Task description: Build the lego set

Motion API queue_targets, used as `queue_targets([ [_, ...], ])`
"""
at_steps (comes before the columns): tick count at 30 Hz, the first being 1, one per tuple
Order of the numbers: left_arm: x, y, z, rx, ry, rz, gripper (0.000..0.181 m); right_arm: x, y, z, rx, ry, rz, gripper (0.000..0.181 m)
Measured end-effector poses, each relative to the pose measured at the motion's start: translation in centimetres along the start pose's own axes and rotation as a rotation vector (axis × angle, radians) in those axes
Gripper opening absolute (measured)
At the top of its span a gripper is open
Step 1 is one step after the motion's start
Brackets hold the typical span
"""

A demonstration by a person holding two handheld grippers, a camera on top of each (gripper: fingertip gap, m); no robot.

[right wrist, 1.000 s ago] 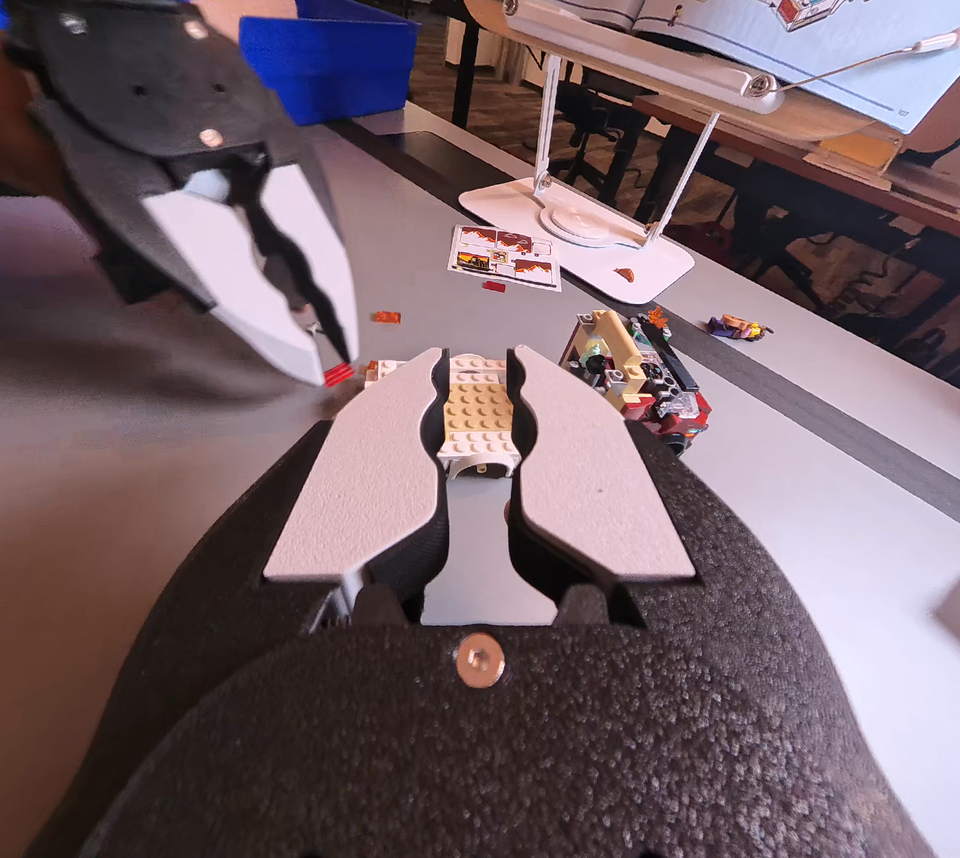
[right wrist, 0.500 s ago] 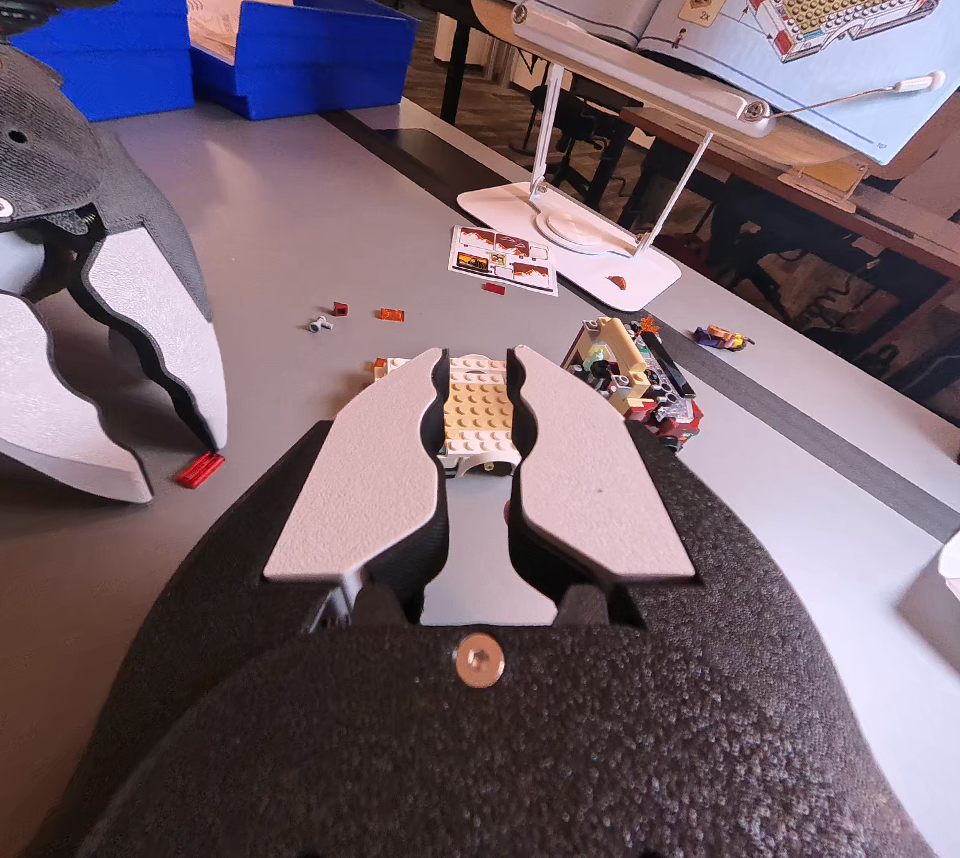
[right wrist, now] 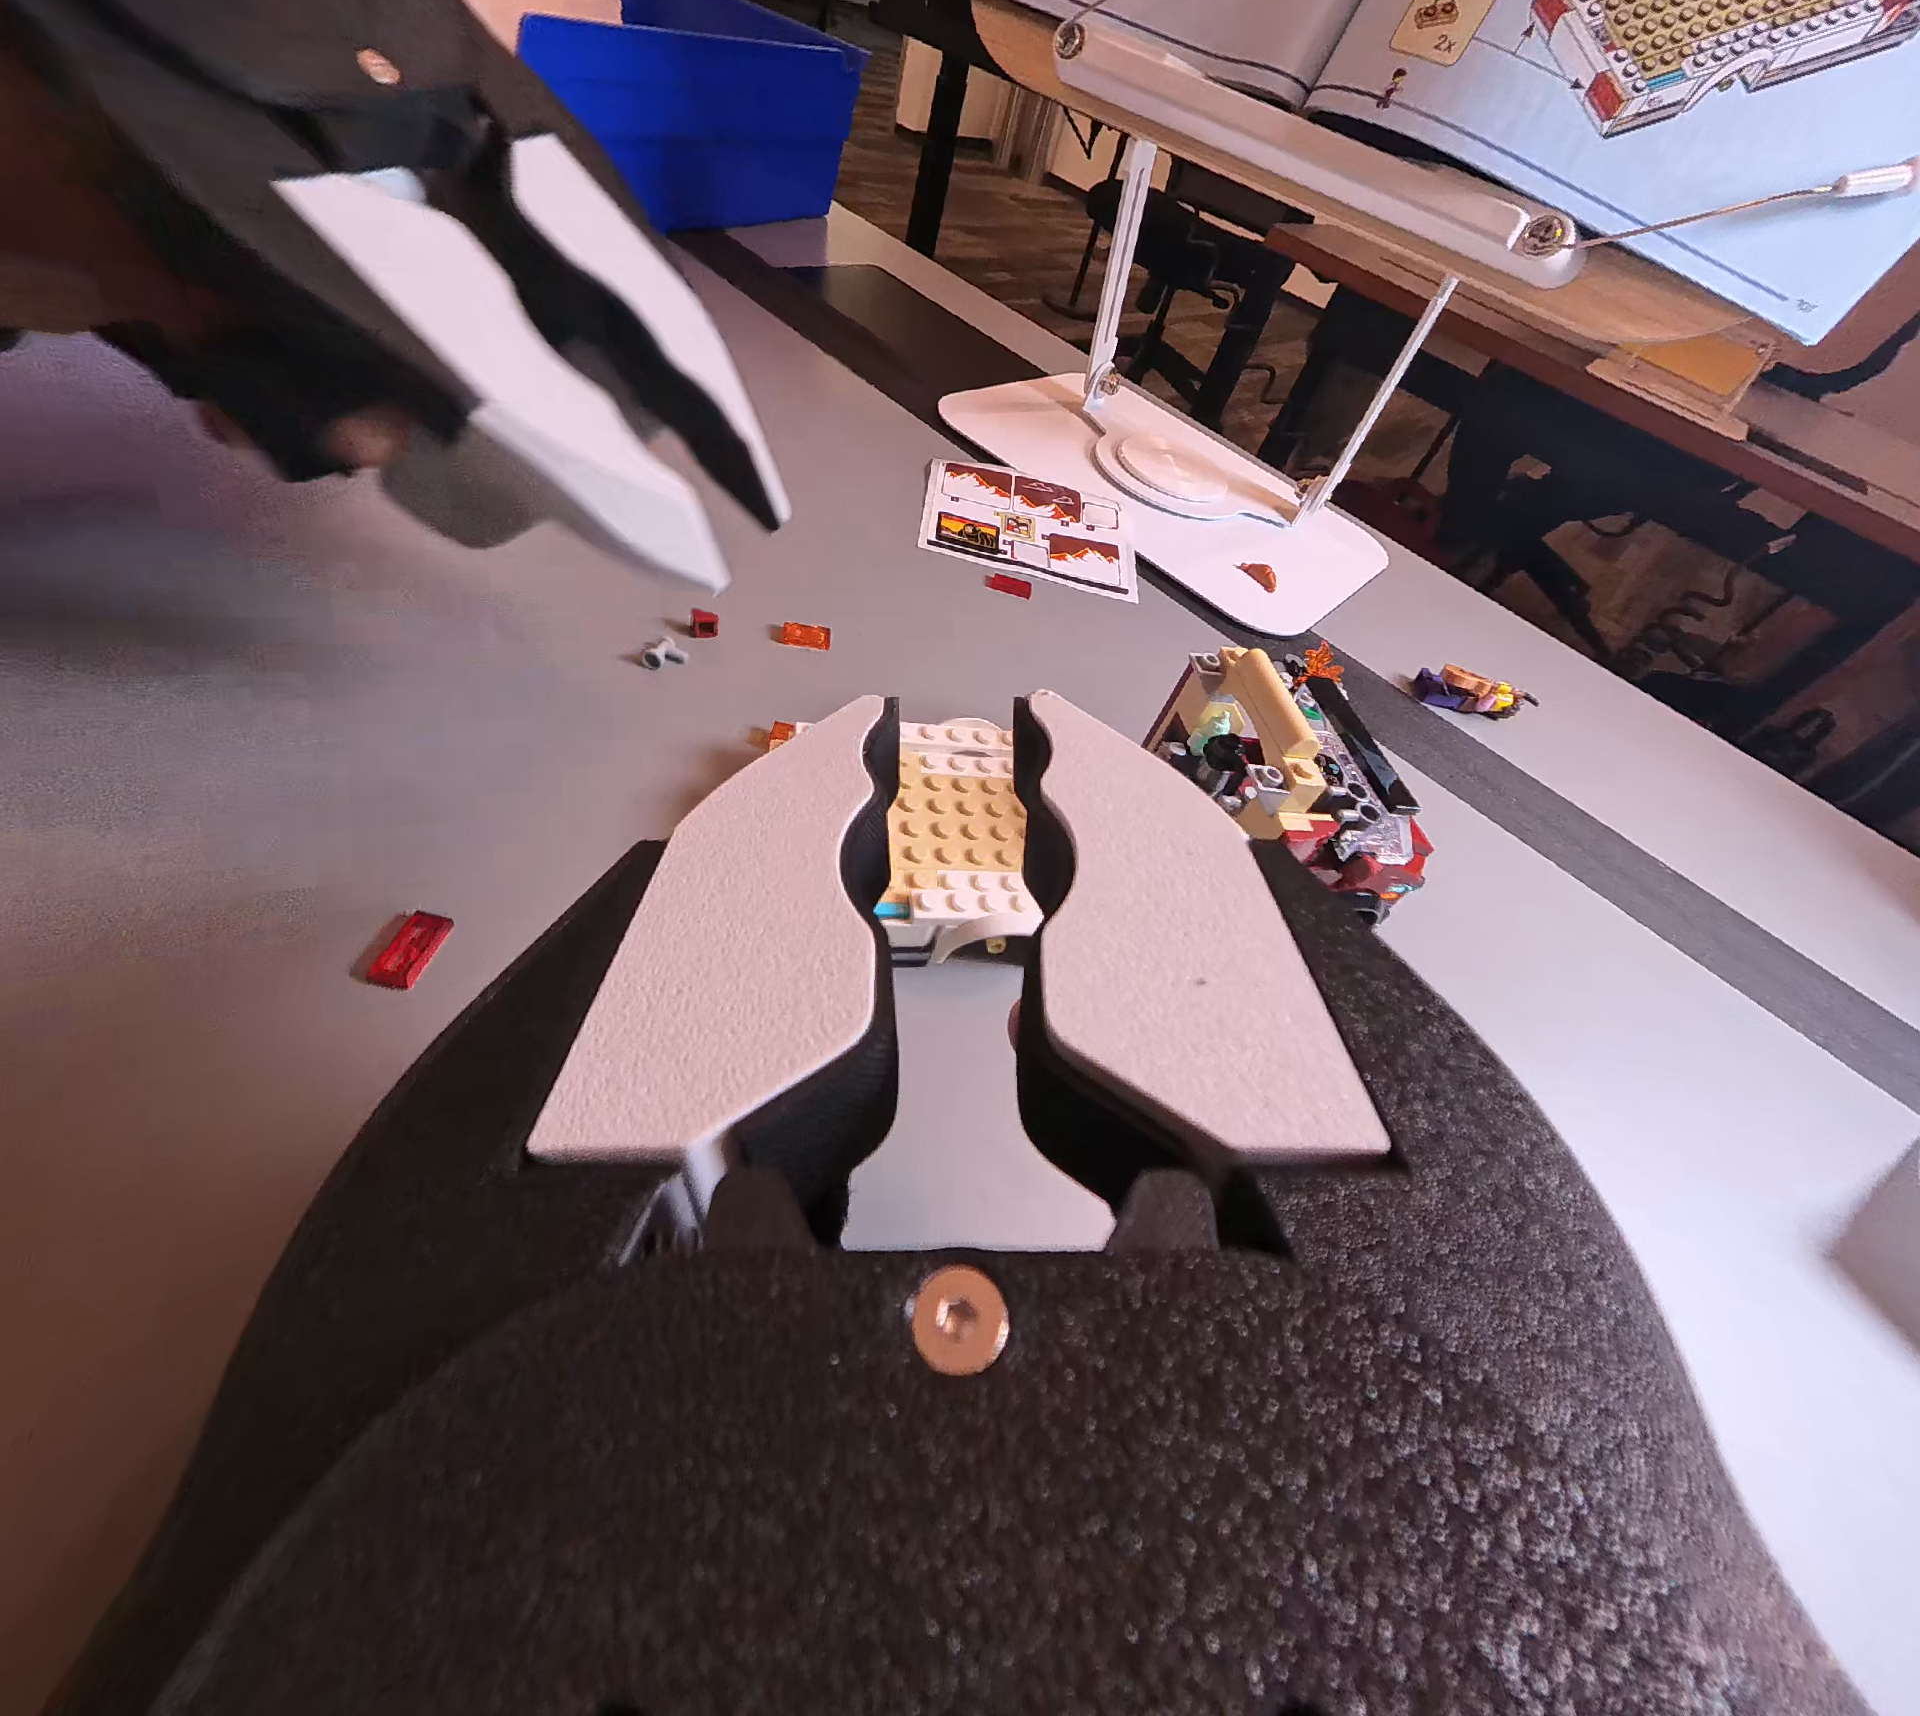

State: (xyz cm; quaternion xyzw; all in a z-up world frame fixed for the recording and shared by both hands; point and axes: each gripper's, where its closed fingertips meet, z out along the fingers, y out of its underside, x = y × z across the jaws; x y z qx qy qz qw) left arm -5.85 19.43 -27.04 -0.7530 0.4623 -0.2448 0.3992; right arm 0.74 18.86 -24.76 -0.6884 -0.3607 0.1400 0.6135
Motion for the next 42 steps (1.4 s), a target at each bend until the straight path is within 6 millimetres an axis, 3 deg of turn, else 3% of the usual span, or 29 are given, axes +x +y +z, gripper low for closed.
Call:
queue_targets([
  [3,-5.0,-1.2,0.9,0.06,-0.127,-0.022,0.026,-0.1,-0.1,0.1,0.003,-0.001,-0.002,0.021],
  [7,-10.8,-0.7,3.3,0.07,-0.224,0.017,0.024,-0.1,-0.5,-0.3,0.025,0.004,-0.002,0.023],
  [11,-12.8,0.8,5.3,0.056,-0.176,0.025,0.023,0.4,-1.1,-0.7,0.054,0.009,0.008,0.027],
  [20,-12.5,2.3,6.4,-0.068,-0.042,0.066,0.027,0.7,-0.7,-0.5,0.045,-0.01,0.057,0.028],
  [25,-12.7,1.9,7.5,-0.093,-0.009,0.065,0.025,0.6,-0.3,-0.3,0.03,-0.017,0.062,0.027],
  [33,-13.3,1.8,8.3,-0.149,-0.014,0.006,0.016,0.7,0.0,-0.2,0.018,-0.017,0.069,0.027],
  [42,-13.5,1.6,7.8,-0.148,-0.095,0.102,0.008,0.5,0.2,-0.1,0.009,-0.023,0.056,0.026],
])
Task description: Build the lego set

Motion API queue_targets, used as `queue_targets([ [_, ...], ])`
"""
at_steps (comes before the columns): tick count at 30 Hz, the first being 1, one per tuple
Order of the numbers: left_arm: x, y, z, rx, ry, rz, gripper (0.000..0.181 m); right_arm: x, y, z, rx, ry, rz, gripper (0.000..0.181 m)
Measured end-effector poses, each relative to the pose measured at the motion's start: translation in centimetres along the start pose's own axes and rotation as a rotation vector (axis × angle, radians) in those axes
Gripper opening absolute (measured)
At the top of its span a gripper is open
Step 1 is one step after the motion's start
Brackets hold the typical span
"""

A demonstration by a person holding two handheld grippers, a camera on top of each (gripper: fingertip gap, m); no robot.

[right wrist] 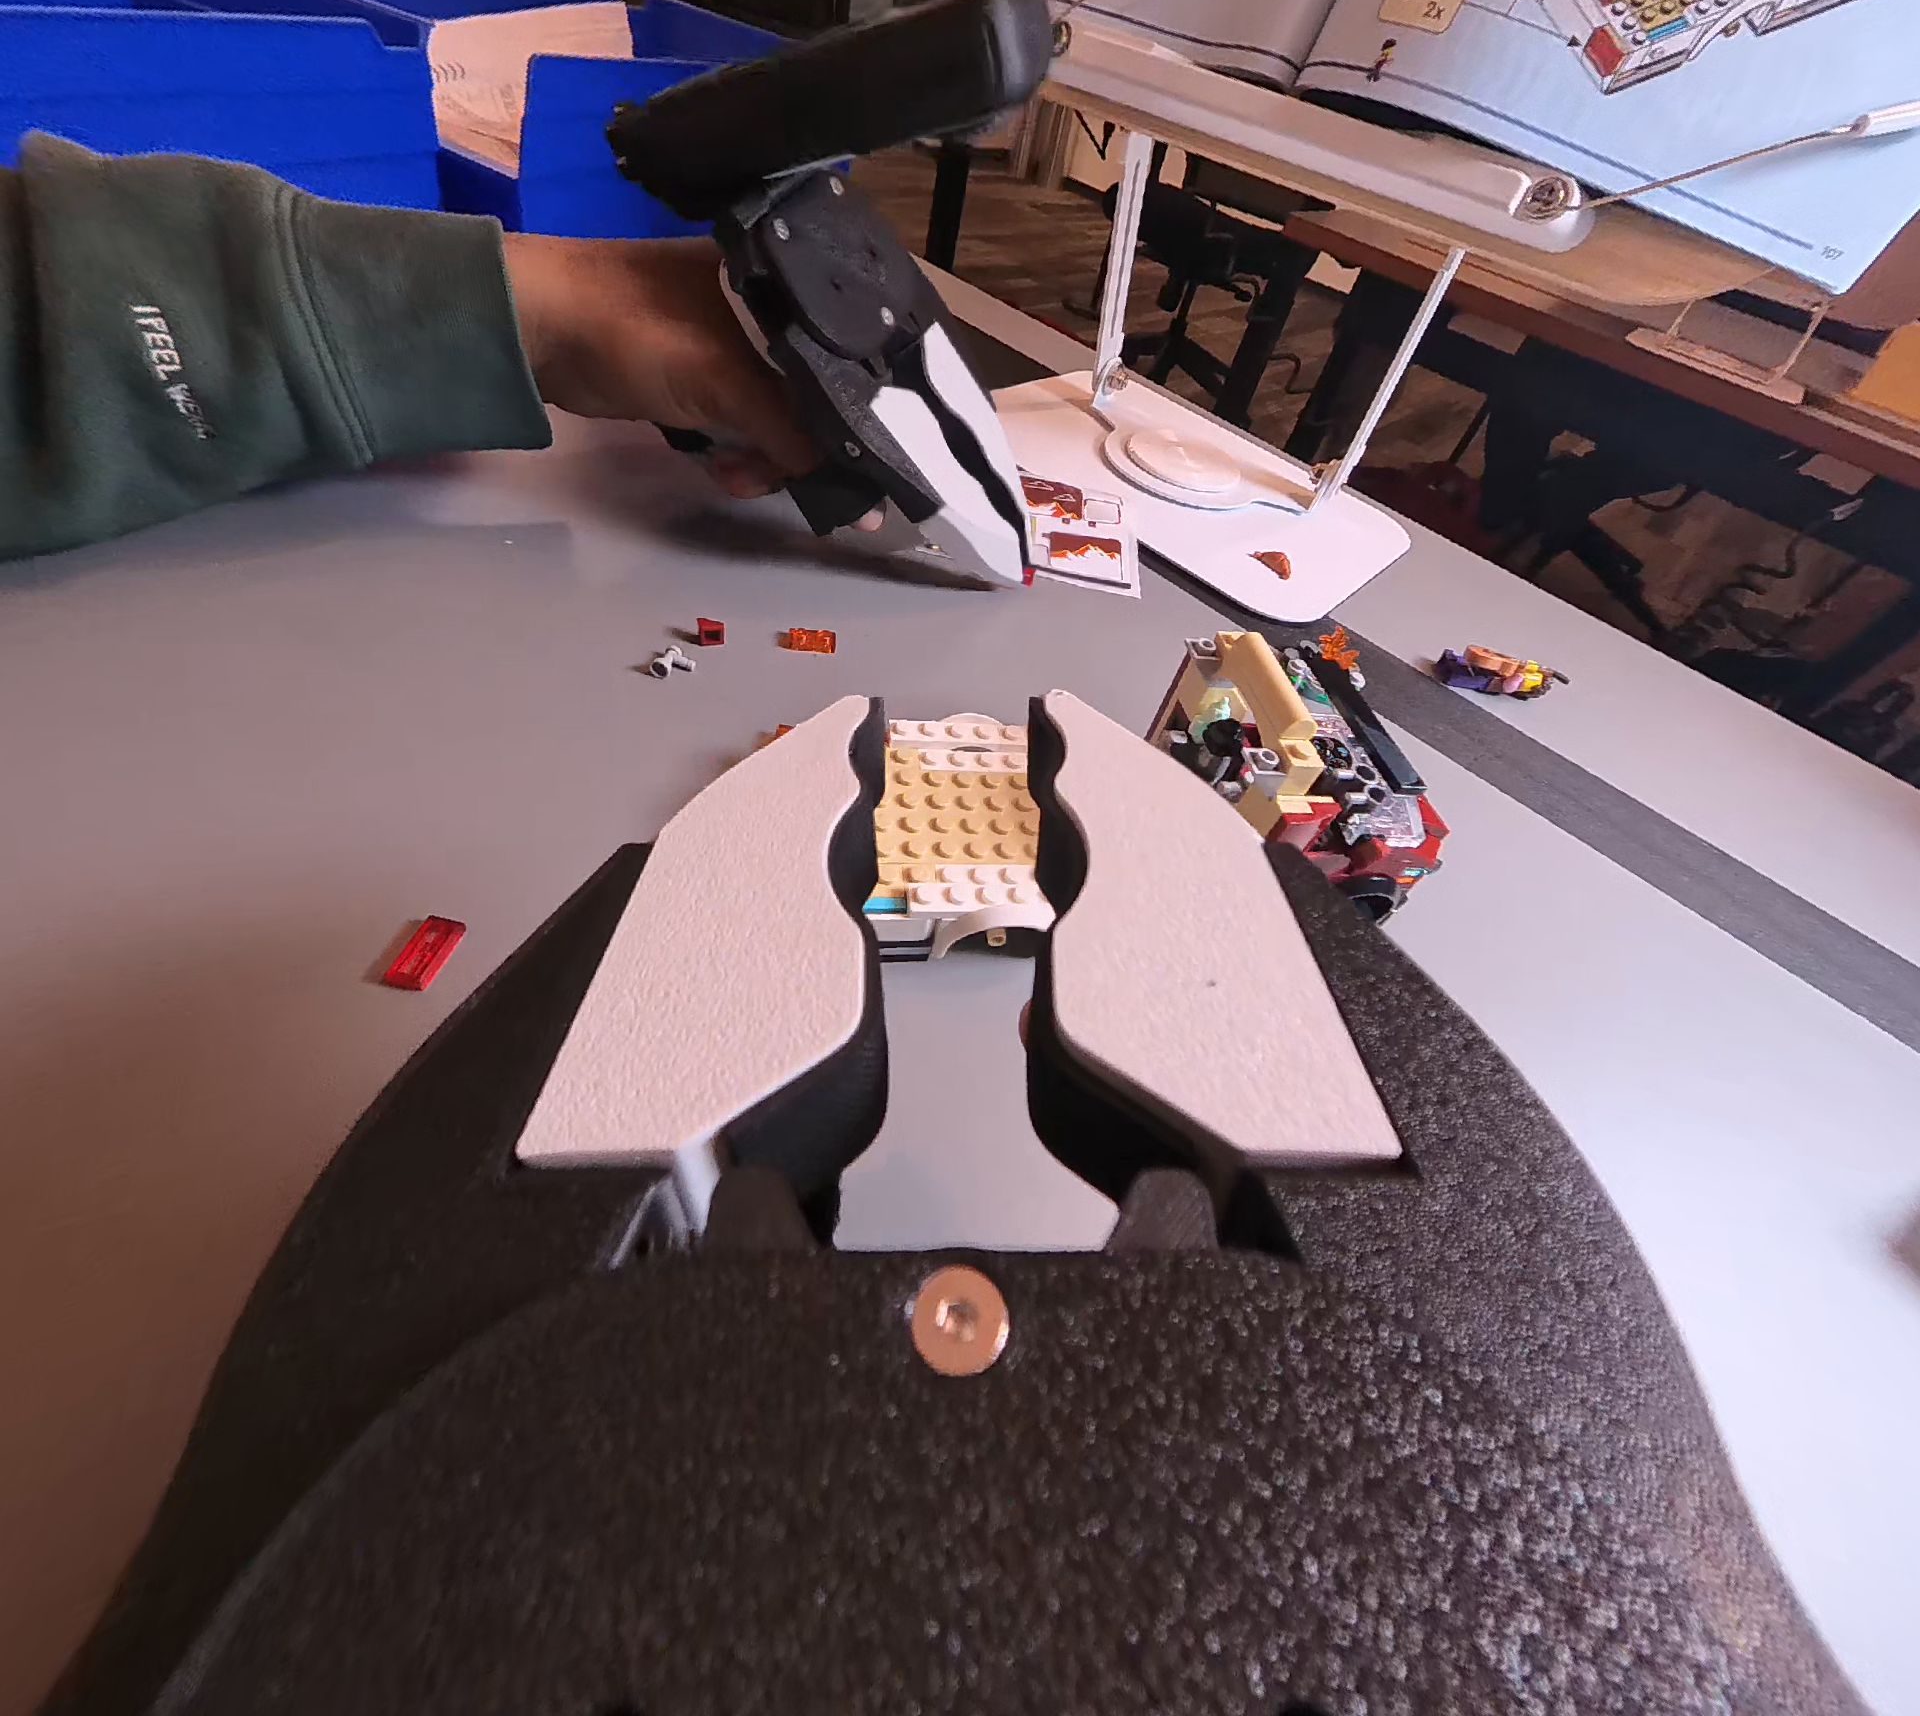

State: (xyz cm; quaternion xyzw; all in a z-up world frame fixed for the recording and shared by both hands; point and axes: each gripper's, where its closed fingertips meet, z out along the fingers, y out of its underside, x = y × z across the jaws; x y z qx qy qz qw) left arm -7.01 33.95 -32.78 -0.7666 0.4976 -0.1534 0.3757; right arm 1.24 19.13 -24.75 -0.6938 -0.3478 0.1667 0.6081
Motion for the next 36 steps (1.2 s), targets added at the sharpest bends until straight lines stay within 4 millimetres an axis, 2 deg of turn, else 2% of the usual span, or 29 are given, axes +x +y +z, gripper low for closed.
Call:
queue_targets([
  [1,0.7,-0.5,-0.6,0.027,0.018,0.008,0.008,0.1,-0.1,-0.1,0.002,0.002,-0.005,0.026],
  [3,3.7,-1.8,-2.8,0.092,0.124,0.03,0.008,0.4,-0.3,-0.3,0.009,0.016,-0.019,0.026],
  [5,9.1,-1.8,-5.6,0.096,0.347,0.079,0.008,0.8,-0.7,-0.6,0.022,0.025,-0.022,0.026],
  [7,14.7,-0.3,-8.4,0.055,0.55,0.166,0.008,1.1,-1.0,-0.8,0.036,0.031,-0.021,0.026],
  [9,18.3,2.0,-10.0,-0.025,0.626,0.262,0.008,1.5,-1.2,-1.0,0.044,0.037,-0.017,0.026],
  [11,20.6,4.3,-10.8,-0.099,0.655,0.315,0.008,1.6,-1.4,-1.1,0.05,0.036,-0.007,0.026],
  [13,21.7,6.0,-11.0,-0.16,0.638,0.352,0.008,1.6,-1.6,-1.2,0.056,0.034,-0.002,0.026],
  [15,22.2,6.5,-11.2,-0.178,0.633,0.366,0.011,1.4,-1.5,-1.1,0.053,0.034,-0.011,0.026],
  [17,21.8,6.6,-11.5,-0.205,0.619,0.37,0.022,1.3,-1.4,-1.0,0.046,0.037,-0.024,0.026],
  [20,18.9,3.9,-10.8,-0.103,0.526,0.289,0.023,1.1,-1.4,-1.0,0.046,0.044,-0.032,0.026],
  [23,12.3,1.2,-8.1,-0.027,0.274,0.08,0.017,0.7,-1.4,-0.9,0.04,0.044,-0.037,0.026],
  [24,10.4,1.1,-7.3,-0.034,0.207,0.009,0.017,0.6,-1.2,-0.8,0.035,0.043,-0.041,0.026],
  [26,8.4,1.8,-6.1,-0.081,0.159,-0.095,0.018,0.4,-1.1,-0.7,0.027,0.042,-0.05,0.026],
  [32,7.9,3.0,-4.2,-0.157,0.156,-0.127,0.014,0.5,-0.8,-0.6,0.017,0.038,-0.06,0.025],
  [36,8.1,3.1,-4.4,-0.174,0.143,-0.074,0.008,0.7,-0.6,-0.5,0.012,0.03,-0.05,0.025],
])
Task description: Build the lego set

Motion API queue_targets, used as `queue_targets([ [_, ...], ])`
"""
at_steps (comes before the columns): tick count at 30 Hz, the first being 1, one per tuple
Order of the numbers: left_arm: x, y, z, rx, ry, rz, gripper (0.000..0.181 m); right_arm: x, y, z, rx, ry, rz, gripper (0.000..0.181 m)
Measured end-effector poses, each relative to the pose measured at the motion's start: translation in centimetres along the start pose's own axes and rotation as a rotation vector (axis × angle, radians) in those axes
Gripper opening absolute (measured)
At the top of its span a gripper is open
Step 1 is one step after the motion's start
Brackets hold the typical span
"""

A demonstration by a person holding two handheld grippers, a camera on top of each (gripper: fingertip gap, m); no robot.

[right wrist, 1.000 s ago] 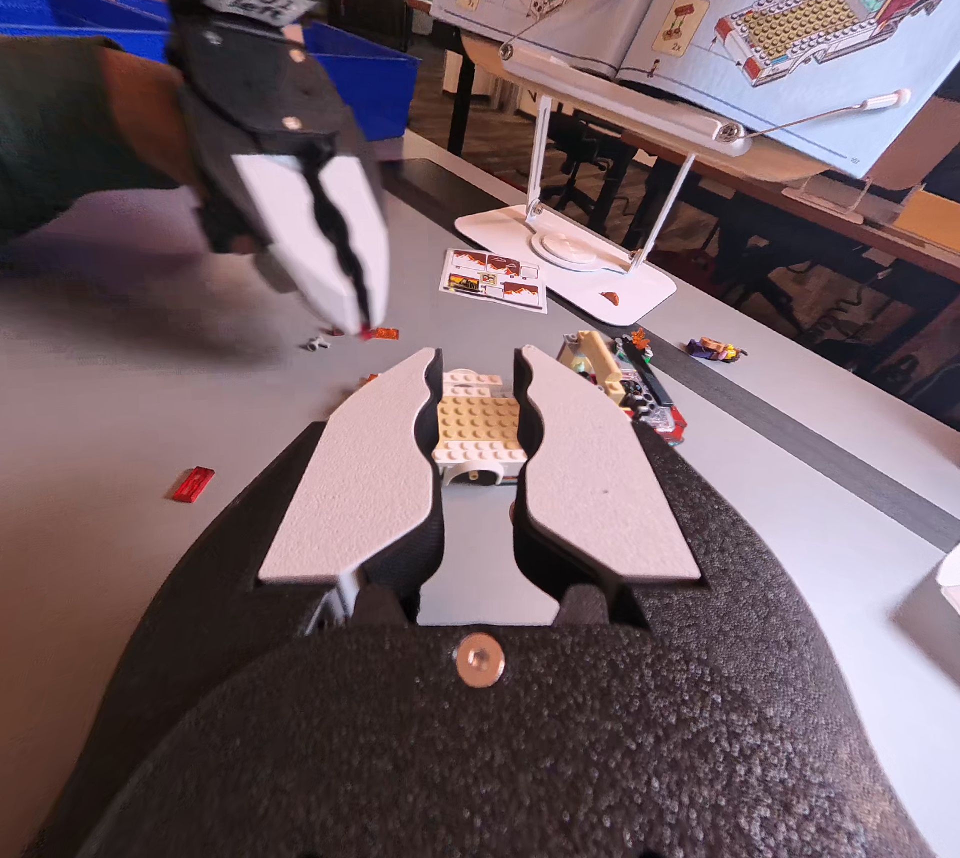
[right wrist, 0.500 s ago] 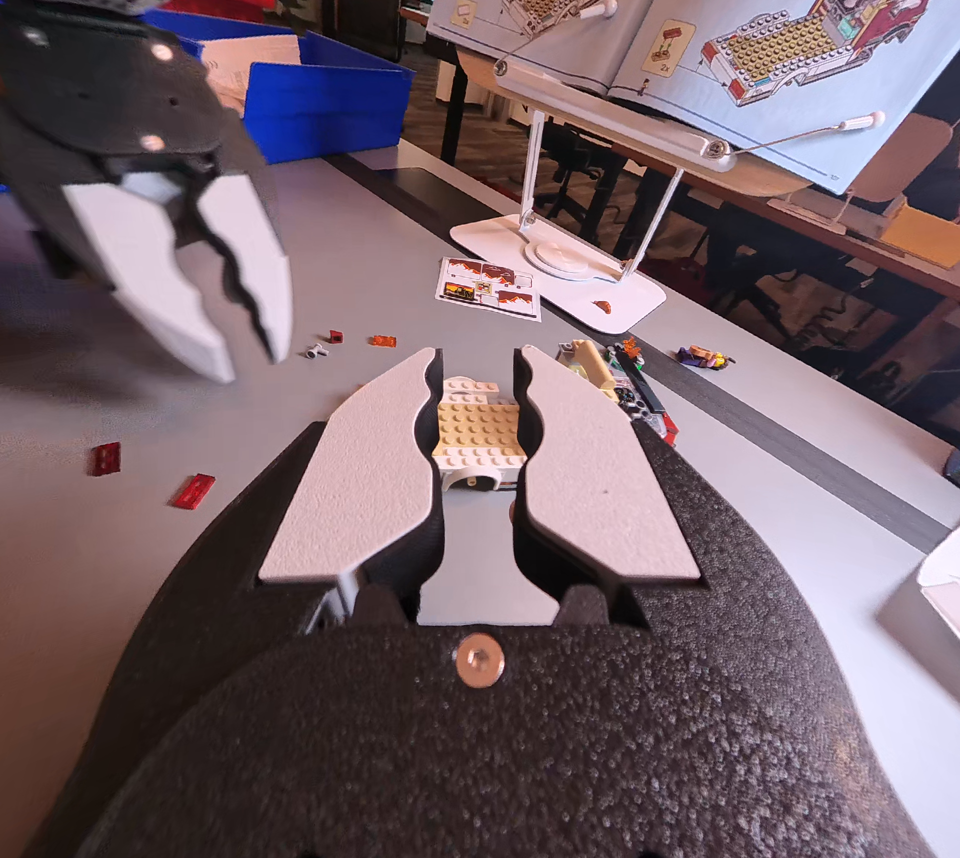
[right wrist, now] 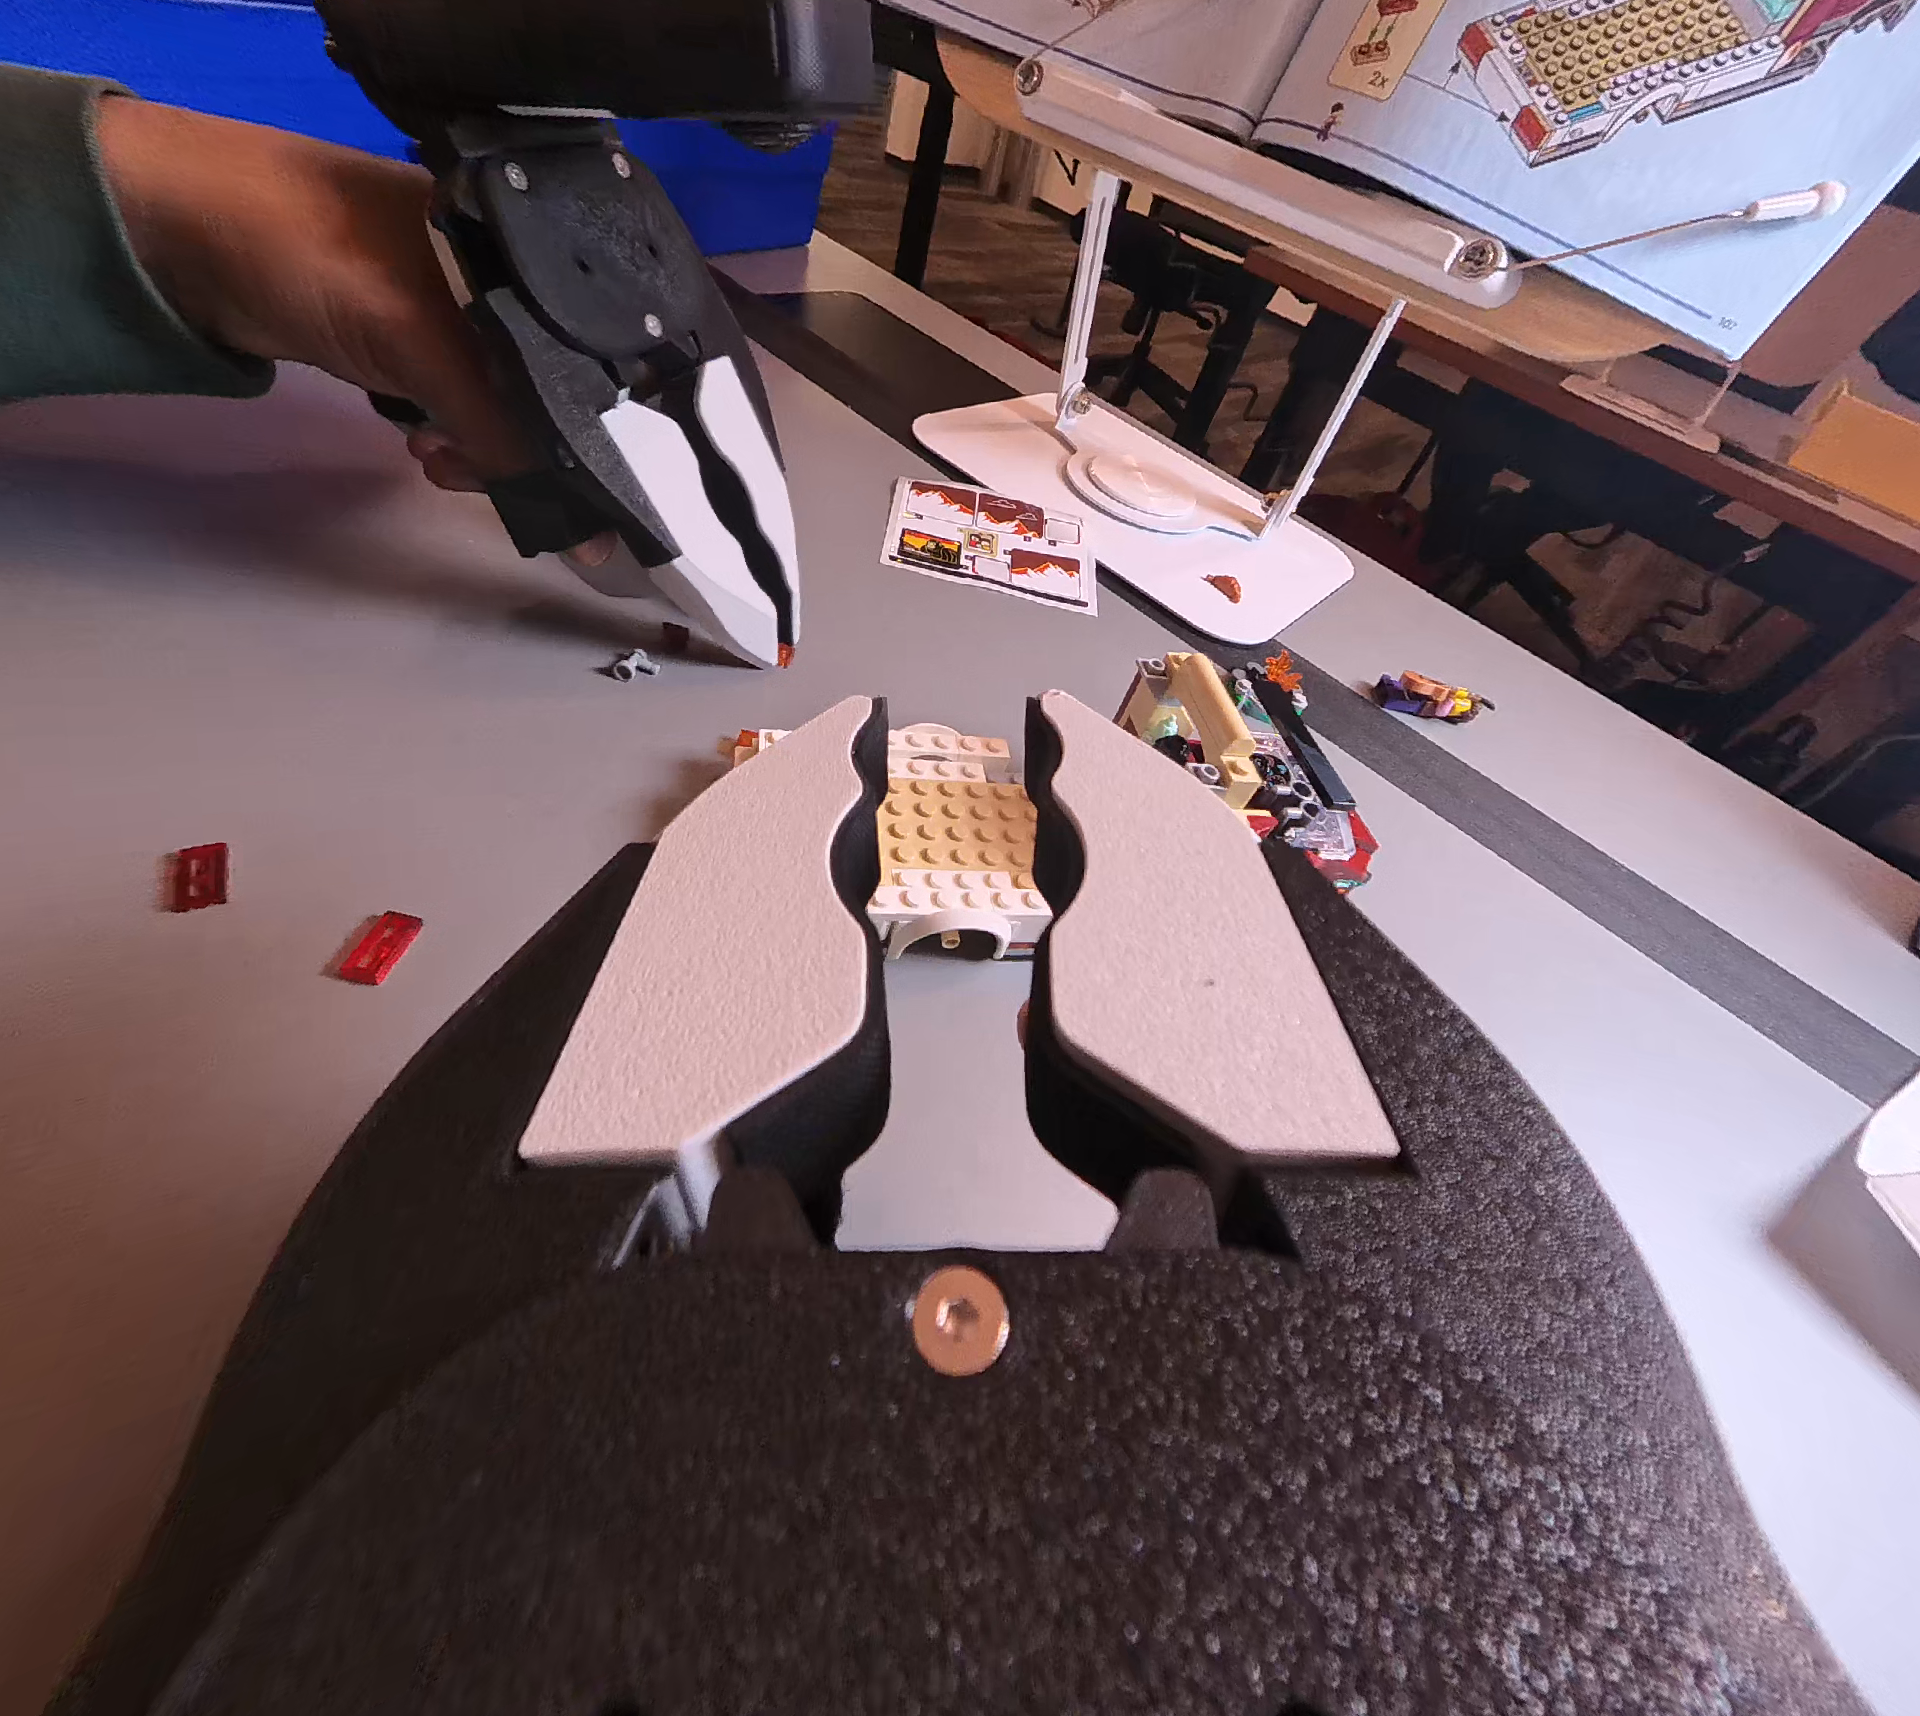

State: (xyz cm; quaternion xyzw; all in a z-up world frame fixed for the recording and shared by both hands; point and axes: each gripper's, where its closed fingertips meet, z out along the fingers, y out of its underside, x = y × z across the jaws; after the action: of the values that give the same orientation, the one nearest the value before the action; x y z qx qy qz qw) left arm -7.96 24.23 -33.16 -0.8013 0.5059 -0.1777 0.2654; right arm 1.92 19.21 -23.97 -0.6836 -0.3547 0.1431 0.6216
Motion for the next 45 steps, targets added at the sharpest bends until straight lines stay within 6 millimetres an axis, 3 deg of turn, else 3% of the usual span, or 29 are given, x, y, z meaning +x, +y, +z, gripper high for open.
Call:
queue_targets([
  [2,1.5,-0.4,-0.6,0.031,0.057,0.067,0.008,0.1,-0.1,-0.1,0.005,0.0,0.002,0.025],
  [4,4.7,-0.6,-2.0,0.054,0.164,0.192,0.008,0.2,-0.2,-0.2,0.01,0.0,0.002,0.025],
  [7,9.5,2.1,-3.6,-0.044,0.325,0.384,0.008,0.3,-0.3,-0.2,0.013,-0.002,0.006,0.025],
  [10,11.4,4.2,-3.8,-0.12,0.382,0.437,0.008,0.1,-0.2,-0.2,0.01,-0.006,0.0,0.025],
  [15,11.7,5.2,-3.8,-0.177,0.408,0.45,0.02,0.1,-0.4,-0.3,0.012,0.006,-0.016,0.025],
  [18,11.1,3.3,-3.9,-0.089,0.372,0.427,0.021,0.2,-0.7,-0.4,0.021,0.015,-0.023,0.025],
  [21,7.5,-0.8,-3.0,0.063,0.208,0.272,0.016,0.1,-0.6,-0.3,0.017,0.014,-0.024,0.025],
  [25,4.0,-1.6,-1.1,0.049,0.093,0.152,0.018,0.1,-0.7,-0.4,0.019,0.016,-0.032,0.025],
  [31,4.2,-1.1,0.9,-0.015,0.097,0.143,0.017,0.2,-0.6,-0.3,0.012,0.015,-0.038,0.024],
  [33,4.5,-1.1,1.0,-0.016,0.108,0.145,0.008,0.2,-0.6,-0.4,0.013,0.015,-0.038,0.024],
  [37,4.2,-0.9,0.6,-0.008,0.083,0.151,0.008,0.3,-0.8,-0.5,0.021,0.017,-0.039,0.024],
  [41,5.0,-1.7,-1.8,0.116,0.131,0.096,0.008,0.0,-1.0,-0.6,0.033,-0.002,-0.04,0.024],
  [45,9.2,-4.2,-6.0,0.411,0.425,-0.073,0.008,-2.1,-1.7,-0.9,0.082,-0.111,-0.073,0.025],
])
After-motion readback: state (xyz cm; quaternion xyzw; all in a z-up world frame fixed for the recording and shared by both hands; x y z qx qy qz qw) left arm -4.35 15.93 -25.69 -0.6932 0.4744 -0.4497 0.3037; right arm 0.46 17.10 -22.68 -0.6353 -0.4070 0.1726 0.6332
